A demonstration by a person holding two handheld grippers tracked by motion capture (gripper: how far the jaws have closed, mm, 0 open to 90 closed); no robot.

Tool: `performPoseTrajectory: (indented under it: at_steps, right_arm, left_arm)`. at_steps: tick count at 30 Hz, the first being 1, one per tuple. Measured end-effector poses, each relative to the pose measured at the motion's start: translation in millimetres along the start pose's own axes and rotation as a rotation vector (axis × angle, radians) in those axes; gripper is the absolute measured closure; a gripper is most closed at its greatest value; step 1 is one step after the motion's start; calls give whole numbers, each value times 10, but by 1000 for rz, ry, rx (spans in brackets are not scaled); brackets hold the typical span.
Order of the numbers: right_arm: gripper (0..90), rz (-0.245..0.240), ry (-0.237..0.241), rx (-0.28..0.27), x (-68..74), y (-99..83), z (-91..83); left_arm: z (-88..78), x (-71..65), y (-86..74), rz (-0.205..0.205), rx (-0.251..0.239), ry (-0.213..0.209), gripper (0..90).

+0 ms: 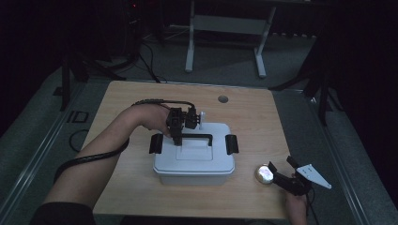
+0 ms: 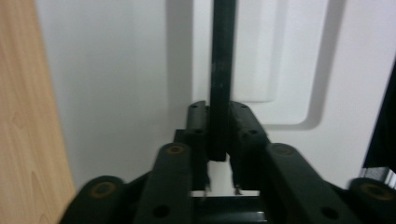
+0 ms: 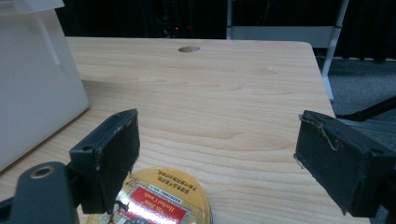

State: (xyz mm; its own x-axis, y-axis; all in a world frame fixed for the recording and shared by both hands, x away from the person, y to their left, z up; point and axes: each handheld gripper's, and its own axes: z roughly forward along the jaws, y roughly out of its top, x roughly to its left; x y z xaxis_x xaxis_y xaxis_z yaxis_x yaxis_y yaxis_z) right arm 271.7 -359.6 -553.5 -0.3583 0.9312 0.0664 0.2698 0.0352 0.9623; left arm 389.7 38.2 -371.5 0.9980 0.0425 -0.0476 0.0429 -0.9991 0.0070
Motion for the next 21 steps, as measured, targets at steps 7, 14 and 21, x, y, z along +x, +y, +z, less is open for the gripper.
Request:
performPoseTrajectory:
  at_steps: [7, 14, 21]
  right_arm:
    - [134, 1, 0, 0, -1, 0, 0]
    - [134, 3, -1, -2, -5, 1, -1]
    - [134, 4, 0, -4, -7, 1, -3]
  left_arm:
    - [-5, -16, 10, -8, 5, 5, 834]
    - [-34, -27, 13, -12, 3, 6, 834]
    - [-126, -35, 2, -13, -12, 11, 834]
